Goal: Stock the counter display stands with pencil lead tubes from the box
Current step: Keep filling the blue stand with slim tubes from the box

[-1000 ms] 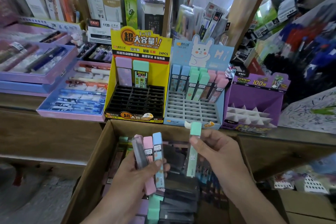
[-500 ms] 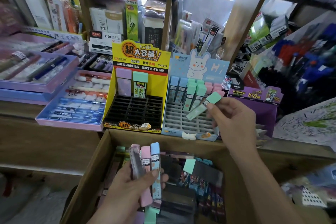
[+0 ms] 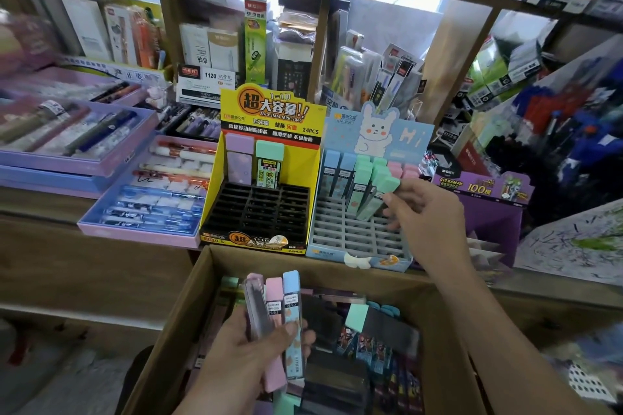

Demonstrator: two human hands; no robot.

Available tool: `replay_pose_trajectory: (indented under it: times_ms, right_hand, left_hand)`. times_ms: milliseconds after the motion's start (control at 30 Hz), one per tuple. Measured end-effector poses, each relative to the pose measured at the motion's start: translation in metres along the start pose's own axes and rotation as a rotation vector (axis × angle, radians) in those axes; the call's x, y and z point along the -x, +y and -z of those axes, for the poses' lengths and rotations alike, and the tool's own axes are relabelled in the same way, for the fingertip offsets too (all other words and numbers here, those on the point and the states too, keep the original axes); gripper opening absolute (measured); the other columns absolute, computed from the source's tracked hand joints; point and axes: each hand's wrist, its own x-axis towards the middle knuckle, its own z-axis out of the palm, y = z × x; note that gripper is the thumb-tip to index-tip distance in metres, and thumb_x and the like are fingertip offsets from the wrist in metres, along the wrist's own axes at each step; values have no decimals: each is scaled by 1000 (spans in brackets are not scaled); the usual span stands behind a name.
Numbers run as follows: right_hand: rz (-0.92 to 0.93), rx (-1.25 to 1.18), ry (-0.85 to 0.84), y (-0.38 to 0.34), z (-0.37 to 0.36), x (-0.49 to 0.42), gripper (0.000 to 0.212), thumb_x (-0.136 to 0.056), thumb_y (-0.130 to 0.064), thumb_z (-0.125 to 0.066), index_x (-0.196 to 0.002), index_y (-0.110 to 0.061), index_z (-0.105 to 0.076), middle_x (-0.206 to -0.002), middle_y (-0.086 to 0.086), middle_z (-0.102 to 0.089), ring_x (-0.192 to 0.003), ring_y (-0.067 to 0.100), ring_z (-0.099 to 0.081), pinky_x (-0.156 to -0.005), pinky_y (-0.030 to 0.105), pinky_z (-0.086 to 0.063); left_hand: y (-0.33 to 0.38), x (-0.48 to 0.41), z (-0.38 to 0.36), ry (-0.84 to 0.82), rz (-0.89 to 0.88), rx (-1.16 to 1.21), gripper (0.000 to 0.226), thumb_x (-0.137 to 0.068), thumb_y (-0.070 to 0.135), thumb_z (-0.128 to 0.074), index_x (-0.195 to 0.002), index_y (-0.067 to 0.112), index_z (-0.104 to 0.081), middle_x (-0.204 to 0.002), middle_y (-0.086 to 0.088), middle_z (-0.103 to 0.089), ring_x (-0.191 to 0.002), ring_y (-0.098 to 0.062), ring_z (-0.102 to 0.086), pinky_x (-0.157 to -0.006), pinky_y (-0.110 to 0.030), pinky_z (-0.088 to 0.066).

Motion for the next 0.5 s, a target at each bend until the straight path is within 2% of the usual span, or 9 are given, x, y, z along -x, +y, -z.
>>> replay_pose_trajectory:
  times_ms: [100, 300, 367, 500]
  right_hand:
    - [21, 74, -31, -1, -1, -2, 16, -94, -12, -72, -104, -23, -77, -83, -11, -76, -77, 7, -72, -64, 25, -62]
    - [-12, 65, -39, 1, -10, -10, 11, -95, -12, -72, -101, -20, -76, -82, -5, -76, -73, 10, -73, -61, 25, -62]
    - [-32, 42, -49, 1, -13, -12, 13, -95, -12, -72, -96, -25, -73, -81, -3, -76, -70, 11, -73, -61, 26, -61]
    - [-48, 34, -55, 2, -18, -14, 14, -94, -11, -73, -95, -25, -71, -76, -2, -75, -64, 10, -73, -58, 24, -61]
  left_hand:
    - [0, -1, 0, 7, 3, 22, 39, -86, -8, -64, -122, 6, -59, -98, -24, -76, -87, -37, -76, -61, -35, -63]
    - [0, -1, -2, 20, -11, 23, 39, -86, -12, -64, -121, 4, -60, -93, -23, -77, -77, -32, -77, -54, -28, -60]
    - [0, 0, -3, 20, -18, 26, 38, -85, -12, -65, -119, 5, -61, -92, -23, -77, -75, -31, -77, -53, -27, -60]
    - [0, -1, -1, -4, -14, 38, 40, -83, -11, -66, -119, 5, -61, -98, -26, -75, -84, -37, -76, -57, -31, -61]
